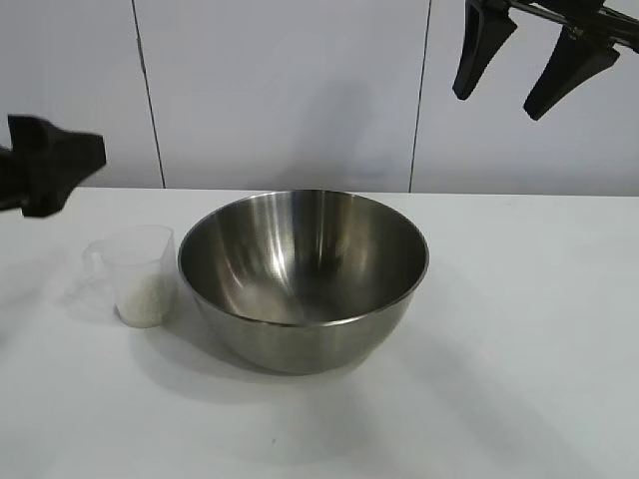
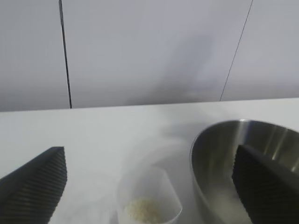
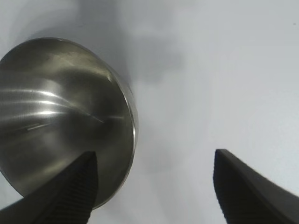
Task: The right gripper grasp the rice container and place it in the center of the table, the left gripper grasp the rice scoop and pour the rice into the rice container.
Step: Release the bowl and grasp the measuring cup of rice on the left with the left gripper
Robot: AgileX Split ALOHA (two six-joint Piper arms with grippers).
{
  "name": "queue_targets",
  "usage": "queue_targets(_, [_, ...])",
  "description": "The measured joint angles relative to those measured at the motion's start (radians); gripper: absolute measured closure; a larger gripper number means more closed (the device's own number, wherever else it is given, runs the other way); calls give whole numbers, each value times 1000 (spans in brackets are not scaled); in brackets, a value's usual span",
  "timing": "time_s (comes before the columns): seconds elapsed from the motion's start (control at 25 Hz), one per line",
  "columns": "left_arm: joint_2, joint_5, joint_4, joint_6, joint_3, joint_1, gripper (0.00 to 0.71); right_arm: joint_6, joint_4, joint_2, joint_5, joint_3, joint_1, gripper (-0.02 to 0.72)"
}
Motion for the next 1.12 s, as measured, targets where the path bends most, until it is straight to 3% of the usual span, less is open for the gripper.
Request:
queue_targets(0.12, [124, -109, -46, 0, 6, 0, 19, -6, 0, 0, 0, 0, 0, 219])
queue_targets(0.32, [290, -121, -102, 0, 6, 0, 98, -9, -1, 0, 0, 0, 0, 219])
queue_targets(0.68, [347, -139, -206, 91, 6, 2, 124, -12, -1, 0, 0, 0, 0, 219])
queue_targets(1.12, [502, -142, -185, 98, -94, 12, 169, -12, -1, 0, -1, 0, 0, 219])
